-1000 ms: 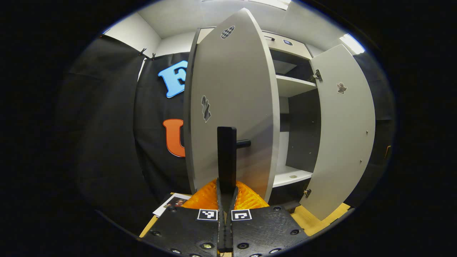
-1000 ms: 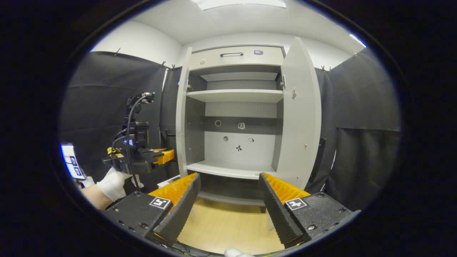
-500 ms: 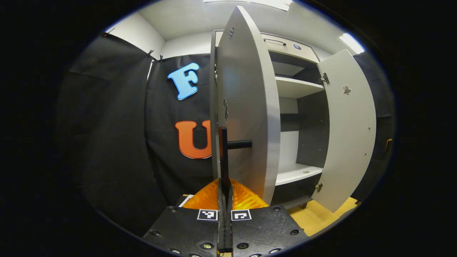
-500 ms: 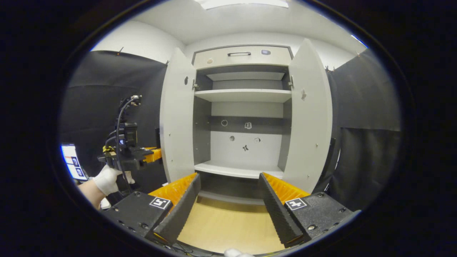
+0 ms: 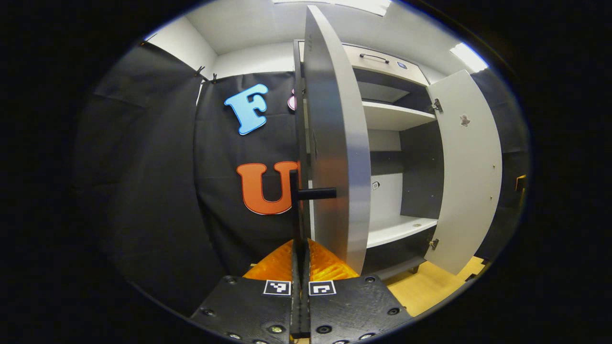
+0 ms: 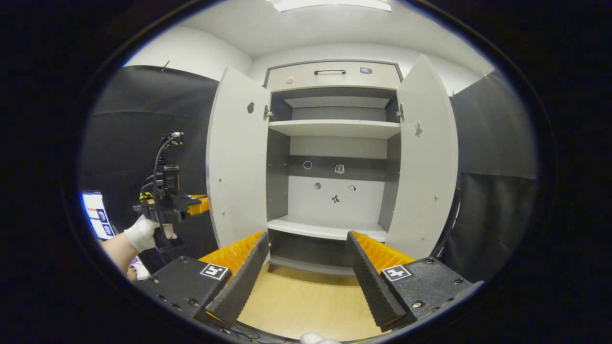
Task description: Open the right door of the double-door shoe cabinet with the right hand, and open the left door with the left hand.
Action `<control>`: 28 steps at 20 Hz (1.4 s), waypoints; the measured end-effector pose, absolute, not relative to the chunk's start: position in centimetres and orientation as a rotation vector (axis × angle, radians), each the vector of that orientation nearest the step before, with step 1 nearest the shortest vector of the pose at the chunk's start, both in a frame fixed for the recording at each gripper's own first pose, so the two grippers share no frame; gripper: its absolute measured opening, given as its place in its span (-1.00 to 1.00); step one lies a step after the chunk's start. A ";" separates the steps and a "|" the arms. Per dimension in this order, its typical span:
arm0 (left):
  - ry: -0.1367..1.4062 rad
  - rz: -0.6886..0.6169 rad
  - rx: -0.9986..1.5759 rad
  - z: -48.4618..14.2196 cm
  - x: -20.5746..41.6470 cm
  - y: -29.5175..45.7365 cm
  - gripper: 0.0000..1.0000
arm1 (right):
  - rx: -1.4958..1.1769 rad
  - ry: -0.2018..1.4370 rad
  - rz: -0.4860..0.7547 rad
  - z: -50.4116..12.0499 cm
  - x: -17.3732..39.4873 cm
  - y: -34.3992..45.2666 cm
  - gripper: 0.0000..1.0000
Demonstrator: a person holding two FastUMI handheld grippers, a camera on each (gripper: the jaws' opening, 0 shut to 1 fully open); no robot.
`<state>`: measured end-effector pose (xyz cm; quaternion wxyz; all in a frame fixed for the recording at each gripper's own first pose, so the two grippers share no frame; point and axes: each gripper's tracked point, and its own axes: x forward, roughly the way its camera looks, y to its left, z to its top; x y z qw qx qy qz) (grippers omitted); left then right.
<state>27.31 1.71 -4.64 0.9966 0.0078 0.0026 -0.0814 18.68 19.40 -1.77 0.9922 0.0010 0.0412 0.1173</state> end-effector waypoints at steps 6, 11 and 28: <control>0.034 -0.108 -0.007 -4.8 25.9 2.4 -0.99 | 0.014 0.080 0.201 -1.6 18.0 17.7 1.00; 0.018 -0.066 0.013 -3.9 23.1 3.2 -0.37 | 0.023 0.062 0.178 -1.0 16.7 16.3 1.00; -0.044 -0.012 -0.047 0.3 10.7 -1.4 0.90 | 0.032 0.013 0.048 1.0 12.2 9.0 1.00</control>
